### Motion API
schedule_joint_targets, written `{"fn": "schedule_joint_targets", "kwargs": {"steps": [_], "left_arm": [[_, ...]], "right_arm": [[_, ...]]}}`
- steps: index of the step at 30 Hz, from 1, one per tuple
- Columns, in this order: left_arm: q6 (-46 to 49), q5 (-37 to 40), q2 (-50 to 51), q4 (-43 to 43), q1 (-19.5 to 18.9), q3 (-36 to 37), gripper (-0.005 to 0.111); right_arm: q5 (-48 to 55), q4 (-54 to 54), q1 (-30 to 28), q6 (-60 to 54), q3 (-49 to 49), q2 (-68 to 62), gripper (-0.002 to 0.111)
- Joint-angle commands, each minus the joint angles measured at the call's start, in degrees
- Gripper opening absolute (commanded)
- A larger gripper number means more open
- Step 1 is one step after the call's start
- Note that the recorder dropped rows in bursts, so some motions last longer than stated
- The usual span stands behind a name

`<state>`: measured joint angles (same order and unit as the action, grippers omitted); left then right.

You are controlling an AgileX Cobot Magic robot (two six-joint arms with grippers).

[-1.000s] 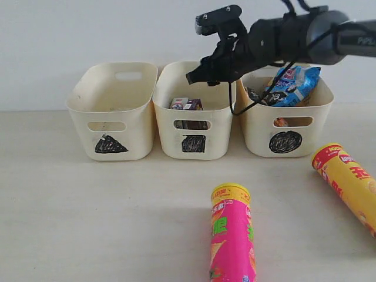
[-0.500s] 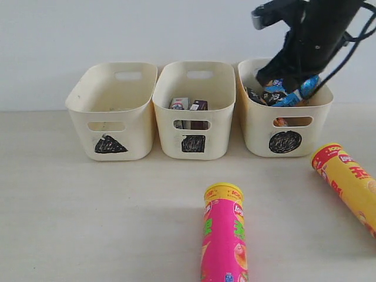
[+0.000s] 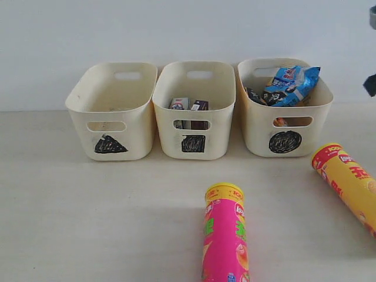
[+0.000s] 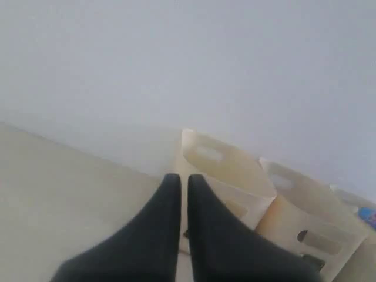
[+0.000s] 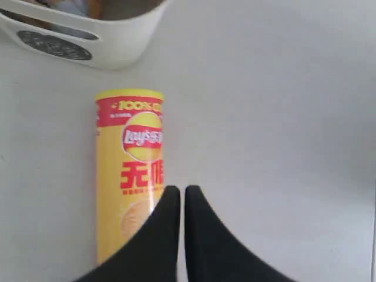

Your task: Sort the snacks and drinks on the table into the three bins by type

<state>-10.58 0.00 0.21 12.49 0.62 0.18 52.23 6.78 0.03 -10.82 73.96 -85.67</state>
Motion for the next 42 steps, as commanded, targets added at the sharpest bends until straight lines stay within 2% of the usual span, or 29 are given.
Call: {"fn": "schedule_joint_targets", "kwargs": {"steps": [1, 8, 13, 20, 23, 27, 30, 33, 36, 39, 42], "left_arm": [[-6.1, -9.0, -0.2, 0.6, -0.2, -0.2, 0.004], [-17.3, -22.8, -0.2, 0.2, -0.2, -0.2, 0.004], [-19.6, -23.7, -0.1, -4.0, -0.2, -3.6, 0.004], [-21.5, -23.3, 11.9, -11.9, -0.2, -14.6, 0.004], [-26.2, -18.7, 18.5, -21.6, -0.2, -19.9, 0.004], [-43.0, -15.2, 28.0, -46.0, -0.1, -25.7, 0.004], [-59.8, -17.3, 33.5, -67.5, -0.1, -28.8, 0.004], [-76.3, -23.9, 39.5, -89.0, -0.1, -32.4, 0.004], [-86.0, -31.3, 45.8, -98.9, -0.1, -36.4, 0.004], [-87.4, -37.0, 51.3, -100.8, 0.1, -39.4, 0.004], [-86.5, -36.5, 54.7, -101.0, 3.1, -40.9, 0.004]], "right_arm": [[-1.1, 0.0, -4.9, 3.0, -4.6, 7.0, 0.0], [-15.7, -1.8, -7.0, 7.9, -18.7, 21.5, 0.0], [-26.3, -2.5, -7.0, 11.7, -29.0, 33.3, 0.0], [-31.2, -3.4, -7.0, 12.0, -37.6, 50.6, 0.0], [-31.4, -3.7, -6.9, 12.2, -40.2, 57.2, 0.0], [-33.6, -5.0, -6.9, 12.2, -43.8, 64.5, 0.0], [-33.5, -6.8, -6.9, 12.3, -46.1, 69.5, 0.0], [-33.5, -6.8, -6.9, 13.8, -48.6, 75.6, 0.0], [-33.8, -6.8, -6.9, 15.4, -50.8, 81.6, 0.0], [-34.3, -6.8, -6.9, 15.7, -52.7, 85.7, 0.0], [-34.9, -6.8, -6.9, 17.0, -54.3, 85.7, 0.0]]}}
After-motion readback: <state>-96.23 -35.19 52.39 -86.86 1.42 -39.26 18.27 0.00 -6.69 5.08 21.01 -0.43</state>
